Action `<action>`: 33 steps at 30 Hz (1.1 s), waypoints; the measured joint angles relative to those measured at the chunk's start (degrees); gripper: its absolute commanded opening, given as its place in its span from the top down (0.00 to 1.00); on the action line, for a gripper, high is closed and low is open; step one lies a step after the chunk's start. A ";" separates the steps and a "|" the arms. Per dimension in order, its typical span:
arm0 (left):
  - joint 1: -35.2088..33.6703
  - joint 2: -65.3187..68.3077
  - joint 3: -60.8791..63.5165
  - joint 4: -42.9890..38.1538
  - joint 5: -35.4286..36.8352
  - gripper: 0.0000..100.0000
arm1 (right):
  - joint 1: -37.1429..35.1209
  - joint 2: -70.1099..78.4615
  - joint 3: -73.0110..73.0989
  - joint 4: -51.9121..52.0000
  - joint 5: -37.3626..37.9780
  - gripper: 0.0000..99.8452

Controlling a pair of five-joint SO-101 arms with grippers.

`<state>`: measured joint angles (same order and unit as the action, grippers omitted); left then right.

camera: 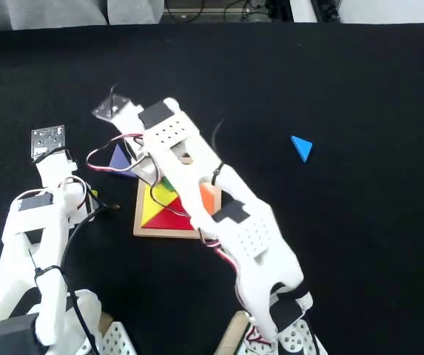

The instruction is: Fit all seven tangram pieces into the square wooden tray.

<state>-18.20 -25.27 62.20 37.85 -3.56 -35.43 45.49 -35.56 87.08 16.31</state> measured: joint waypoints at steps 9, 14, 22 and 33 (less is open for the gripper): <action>0.00 0.00 0.00 0.00 0.00 0.83 | 2.11 0.70 -10.90 4.92 0.00 0.99; 0.00 0.00 0.00 0.00 0.00 0.83 | 4.31 5.27 -13.10 2.55 0.00 0.99; 0.00 0.00 0.00 0.00 0.00 0.83 | 5.89 10.11 -13.19 4.66 -0.18 0.99; 0.00 0.00 0.00 0.00 0.00 0.83 | 6.51 5.19 -21.10 10.64 0.00 0.99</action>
<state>-18.20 -25.27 62.20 37.85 -3.56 -28.92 50.68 -56.66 97.71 16.31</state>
